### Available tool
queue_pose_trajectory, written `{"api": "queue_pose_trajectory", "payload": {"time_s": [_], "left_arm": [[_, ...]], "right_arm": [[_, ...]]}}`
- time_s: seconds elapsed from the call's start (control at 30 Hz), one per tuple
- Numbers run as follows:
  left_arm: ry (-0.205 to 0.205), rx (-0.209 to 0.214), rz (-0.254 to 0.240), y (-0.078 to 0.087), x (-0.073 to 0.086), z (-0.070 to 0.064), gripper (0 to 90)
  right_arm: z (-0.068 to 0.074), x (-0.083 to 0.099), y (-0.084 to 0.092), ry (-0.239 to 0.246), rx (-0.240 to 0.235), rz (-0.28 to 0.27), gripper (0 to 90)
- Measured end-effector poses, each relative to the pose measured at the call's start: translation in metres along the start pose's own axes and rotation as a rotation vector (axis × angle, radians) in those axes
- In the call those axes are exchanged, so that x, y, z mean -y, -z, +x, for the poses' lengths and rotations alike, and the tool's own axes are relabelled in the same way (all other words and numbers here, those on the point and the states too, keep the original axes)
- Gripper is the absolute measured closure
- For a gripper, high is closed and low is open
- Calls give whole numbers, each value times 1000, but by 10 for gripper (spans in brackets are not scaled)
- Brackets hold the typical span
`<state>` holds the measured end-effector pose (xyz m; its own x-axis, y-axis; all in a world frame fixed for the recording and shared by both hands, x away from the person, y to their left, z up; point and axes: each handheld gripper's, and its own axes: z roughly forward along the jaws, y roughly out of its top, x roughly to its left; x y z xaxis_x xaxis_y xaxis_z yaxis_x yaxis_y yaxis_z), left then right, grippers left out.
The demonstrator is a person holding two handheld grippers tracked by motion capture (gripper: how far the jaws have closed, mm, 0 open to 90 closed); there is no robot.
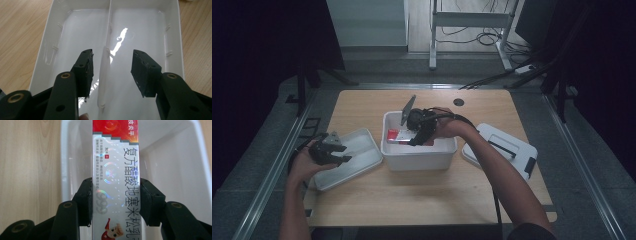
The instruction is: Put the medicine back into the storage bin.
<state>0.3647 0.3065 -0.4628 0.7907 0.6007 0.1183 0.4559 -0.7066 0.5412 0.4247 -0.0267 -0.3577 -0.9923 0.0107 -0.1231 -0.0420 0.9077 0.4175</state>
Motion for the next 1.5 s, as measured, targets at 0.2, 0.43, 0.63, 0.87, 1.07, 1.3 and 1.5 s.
{"api": "queue_pose_trajectory", "payload": {"time_s": [0.2,0.43,0.63,0.87,1.07,1.3,1.5], "left_arm": [[-5,3,8,-3,0,-1,527],[-8,3,8,-4,-1,-1,527],[-9,7,12,-5,0,0,526],[-10,11,20,-7,-1,0,526],[-9,13,21,-7,0,0,526],[-11,15,27,-9,-1,0,525],[-14,19,28,-9,-1,-1,525]], "right_arm": [[-9,3,-25,-12,-41,35,506],[-13,5,-52,-14,-77,91,505],[-13,8,-72,-20,-113,117,505],[-14,14,-86,-32,-146,141,504],[-13,17,-96,-41,-151,178,503],[-14,20,-103,-54,-150,206,497],[-12,21,-106,-53,-132,222,475]]}}
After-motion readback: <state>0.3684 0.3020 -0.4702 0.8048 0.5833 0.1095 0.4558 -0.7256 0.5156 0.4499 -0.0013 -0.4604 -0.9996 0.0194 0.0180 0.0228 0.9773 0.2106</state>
